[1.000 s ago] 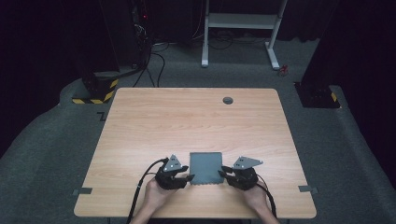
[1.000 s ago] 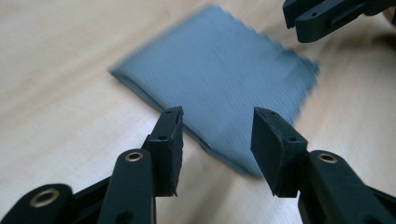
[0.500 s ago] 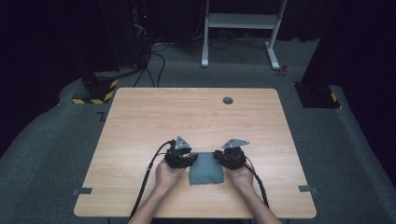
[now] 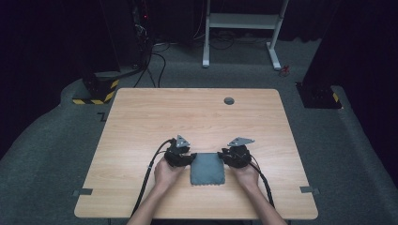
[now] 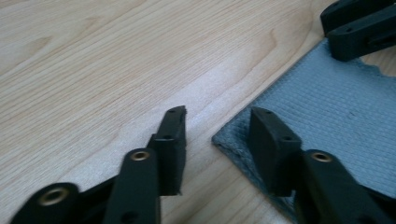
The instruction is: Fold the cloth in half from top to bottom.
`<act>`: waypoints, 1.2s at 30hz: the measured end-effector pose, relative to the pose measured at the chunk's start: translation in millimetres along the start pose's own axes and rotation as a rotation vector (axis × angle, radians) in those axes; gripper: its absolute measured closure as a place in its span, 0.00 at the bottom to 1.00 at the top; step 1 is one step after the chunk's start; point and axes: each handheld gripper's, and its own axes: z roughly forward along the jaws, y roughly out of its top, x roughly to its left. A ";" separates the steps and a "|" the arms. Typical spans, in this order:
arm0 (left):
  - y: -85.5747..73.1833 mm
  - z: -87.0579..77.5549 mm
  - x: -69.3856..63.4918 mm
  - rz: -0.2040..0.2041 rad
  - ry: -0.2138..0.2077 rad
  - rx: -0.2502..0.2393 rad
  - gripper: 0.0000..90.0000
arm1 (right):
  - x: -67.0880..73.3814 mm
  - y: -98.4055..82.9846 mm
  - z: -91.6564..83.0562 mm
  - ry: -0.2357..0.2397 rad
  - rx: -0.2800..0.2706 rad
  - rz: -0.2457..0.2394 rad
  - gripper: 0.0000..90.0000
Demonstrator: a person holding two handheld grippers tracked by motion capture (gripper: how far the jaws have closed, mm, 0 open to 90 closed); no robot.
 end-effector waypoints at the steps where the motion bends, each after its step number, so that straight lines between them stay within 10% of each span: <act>1: 0.4 0.0 0.8 0.011 -0.004 -0.001 0.71 | 0.5 0.7 0.1 0.007 0.008 -0.007 0.88; 9: 6.2 2.4 3.5 -0.014 -0.062 0.020 0.95 | 1.5 2.7 0.0 0.004 0.008 -0.047 0.99; 32: 15.8 21.1 18.8 -0.015 -0.003 -0.054 0.94 | -9.8 19.9 14.8 -0.113 0.018 -0.045 0.98; 36: 16.2 18.3 18.4 -0.027 0.009 -0.049 0.82 | -10.1 19.9 14.8 -0.116 0.011 -0.027 0.95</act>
